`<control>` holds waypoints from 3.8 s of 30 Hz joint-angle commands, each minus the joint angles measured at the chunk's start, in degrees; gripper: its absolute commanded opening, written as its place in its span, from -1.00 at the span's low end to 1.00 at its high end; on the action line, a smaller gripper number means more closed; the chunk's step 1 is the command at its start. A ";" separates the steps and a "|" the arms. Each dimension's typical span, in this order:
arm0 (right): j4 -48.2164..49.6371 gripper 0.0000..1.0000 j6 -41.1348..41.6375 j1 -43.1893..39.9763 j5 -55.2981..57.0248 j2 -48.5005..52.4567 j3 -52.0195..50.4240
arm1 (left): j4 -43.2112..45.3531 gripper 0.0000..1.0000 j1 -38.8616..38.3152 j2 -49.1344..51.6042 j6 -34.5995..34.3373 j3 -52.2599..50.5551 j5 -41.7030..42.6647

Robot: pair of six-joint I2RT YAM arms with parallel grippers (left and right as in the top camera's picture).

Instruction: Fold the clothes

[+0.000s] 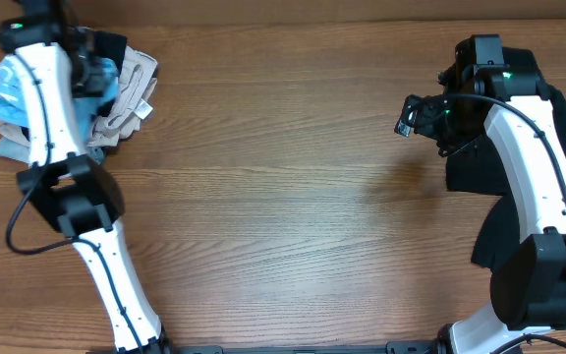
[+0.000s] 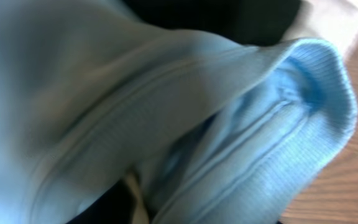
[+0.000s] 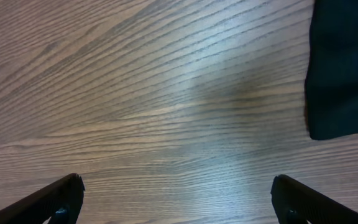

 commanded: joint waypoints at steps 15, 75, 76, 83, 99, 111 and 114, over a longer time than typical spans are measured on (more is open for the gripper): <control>-1.11 1.00 -0.70 -0.09 0.57 -1.36 7.98 | -3.48 1.00 -6.43 -10.36 -1.84 14.69 4.66; 76.22 1.00 -6.25 0.55 9.05 -86.42 -80.37 | -3.52 0.99 -6.43 -16.20 -1.81 14.75 4.68; 76.22 1.00 -6.25 0.55 9.05 -88.67 -82.77 | -3.52 0.99 -6.43 -16.20 -1.81 14.75 4.68; 73.48 1.00 -6.25 0.55 6.93 -98.38 -91.62 | -3.52 1.00 -6.43 -16.20 -1.81 14.75 4.68; 65.40 1.00 -6.27 0.83 6.95 -101.90 -91.45 | -3.52 0.99 -6.43 -16.20 -1.81 14.75 4.68; 65.40 1.00 -6.27 0.83 6.95 -101.90 -91.45 | -3.52 1.00 -6.43 -16.20 -1.81 14.75 4.68; 65.40 1.00 -6.27 0.83 6.95 -101.90 -91.45 | -3.52 1.00 -6.43 -16.20 -1.81 14.75 4.68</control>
